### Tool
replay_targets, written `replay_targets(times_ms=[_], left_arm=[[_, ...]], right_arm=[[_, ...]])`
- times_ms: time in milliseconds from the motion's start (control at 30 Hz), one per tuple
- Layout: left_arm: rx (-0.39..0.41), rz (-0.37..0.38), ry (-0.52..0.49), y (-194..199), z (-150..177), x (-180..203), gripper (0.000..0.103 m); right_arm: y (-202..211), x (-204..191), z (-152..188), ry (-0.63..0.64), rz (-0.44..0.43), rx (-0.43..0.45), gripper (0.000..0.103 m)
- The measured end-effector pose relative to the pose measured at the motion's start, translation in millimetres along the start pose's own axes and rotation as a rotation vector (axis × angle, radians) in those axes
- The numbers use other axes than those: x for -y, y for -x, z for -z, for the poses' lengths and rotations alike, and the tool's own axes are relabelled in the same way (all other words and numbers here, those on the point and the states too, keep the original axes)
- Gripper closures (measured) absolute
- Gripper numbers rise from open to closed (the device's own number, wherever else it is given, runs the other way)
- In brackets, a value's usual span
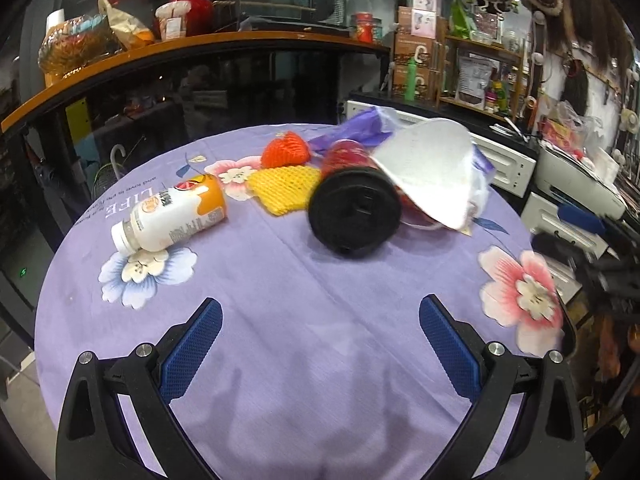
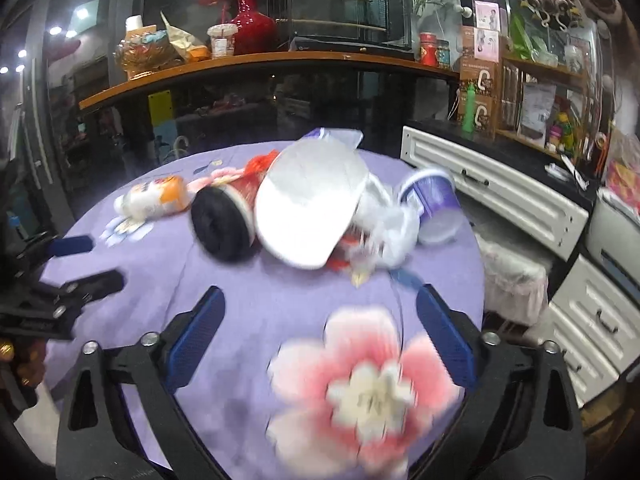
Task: Collect trash
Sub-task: 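Grasp the orange-and-white juice bottle with the left tool while the right tool grasps the white face mask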
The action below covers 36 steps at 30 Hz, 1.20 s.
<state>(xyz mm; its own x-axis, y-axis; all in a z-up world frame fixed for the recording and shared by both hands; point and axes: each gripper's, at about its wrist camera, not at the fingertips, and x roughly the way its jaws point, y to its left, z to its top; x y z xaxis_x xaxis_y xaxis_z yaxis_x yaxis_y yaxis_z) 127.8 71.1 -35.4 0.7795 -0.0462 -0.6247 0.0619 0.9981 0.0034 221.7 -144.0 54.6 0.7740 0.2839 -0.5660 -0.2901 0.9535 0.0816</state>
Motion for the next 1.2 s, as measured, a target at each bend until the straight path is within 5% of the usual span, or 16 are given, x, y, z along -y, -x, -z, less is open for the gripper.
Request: replay_targets(times_ms=[200, 467, 567, 1000, 1200], left_arm=[[-0.004, -0.063, -0.025, -13, -14, -27, 0.005], [-0.038, -0.110, -0.081, -36, -34, -68, 0.005], [-0.041, -0.135, -0.128, -45, -49, -82, 0.005], [-0.301, -0.124, -0.489, -132, -82, -110, 0.005], [-0.430, -0.116, -0.535, -164, -84, -112, 0.013]], right_arm=[[-61, 25, -39, -0.063, 0.017, -0.038, 0.032], [-115, 37, -57, -0.108, 0.012, -0.105, 0.083], [-117, 35, -60, -0.102, -0.017, -0.088, 0.093], [-78, 23, -76, -0.084, -0.120, -0.003, 0.099], [-69, 20, -76, -0.095, -0.141, 0.012, 0.099]])
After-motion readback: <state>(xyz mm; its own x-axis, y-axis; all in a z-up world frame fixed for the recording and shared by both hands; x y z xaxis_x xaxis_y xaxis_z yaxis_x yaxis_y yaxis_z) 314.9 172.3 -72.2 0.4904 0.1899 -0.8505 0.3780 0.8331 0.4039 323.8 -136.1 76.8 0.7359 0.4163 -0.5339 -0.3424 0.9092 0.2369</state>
